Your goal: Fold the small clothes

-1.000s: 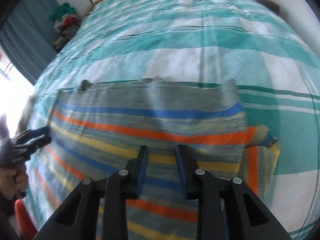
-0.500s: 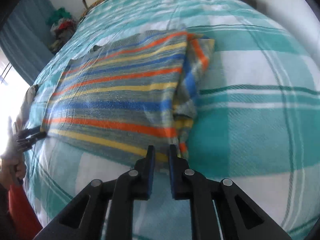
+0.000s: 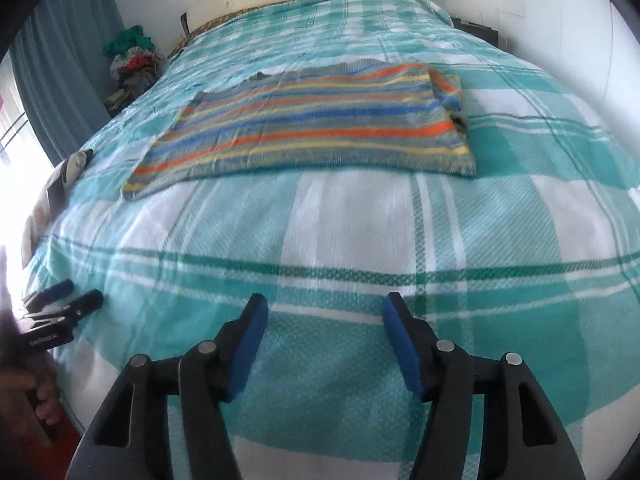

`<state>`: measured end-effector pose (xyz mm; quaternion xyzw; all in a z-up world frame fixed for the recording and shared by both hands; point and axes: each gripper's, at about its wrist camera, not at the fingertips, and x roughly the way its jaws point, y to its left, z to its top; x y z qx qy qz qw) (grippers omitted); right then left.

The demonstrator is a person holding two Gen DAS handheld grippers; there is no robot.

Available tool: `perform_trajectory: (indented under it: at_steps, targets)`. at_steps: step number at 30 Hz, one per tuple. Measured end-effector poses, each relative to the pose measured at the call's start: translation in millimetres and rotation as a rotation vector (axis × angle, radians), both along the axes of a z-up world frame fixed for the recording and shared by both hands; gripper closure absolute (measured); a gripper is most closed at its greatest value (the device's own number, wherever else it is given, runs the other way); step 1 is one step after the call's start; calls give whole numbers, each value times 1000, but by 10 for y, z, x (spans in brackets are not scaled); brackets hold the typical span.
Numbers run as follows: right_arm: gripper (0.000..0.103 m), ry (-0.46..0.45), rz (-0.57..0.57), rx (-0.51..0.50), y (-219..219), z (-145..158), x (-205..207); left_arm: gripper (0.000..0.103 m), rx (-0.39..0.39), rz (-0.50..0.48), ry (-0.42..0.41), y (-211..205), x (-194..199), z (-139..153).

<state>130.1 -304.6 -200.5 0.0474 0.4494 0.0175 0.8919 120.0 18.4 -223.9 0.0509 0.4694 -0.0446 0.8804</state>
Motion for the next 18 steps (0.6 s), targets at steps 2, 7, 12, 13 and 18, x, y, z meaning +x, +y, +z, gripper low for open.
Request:
perform_trajectory:
  at_steps: [2,7,12,13,18]
  targets:
    - [38,-15,-1,-20,27,-20,-36,1,-18,1,-4,26,-15,-20]
    - [27,-43,-3,-38,88,-87,-70,1,-15,-14,-4,19,-23,-37]
    - [26,-57,-5,-76,152,-110,-105,1,-8,-23,-2,9,-26,-39]
    - [26,-57,-5,-74,148,-111,-104,1,-6,-26,0,10,-21,-40]
    - [26,-57,-6,-76,150,-112,-108,1,2,-28,5,-2,-28,-43]
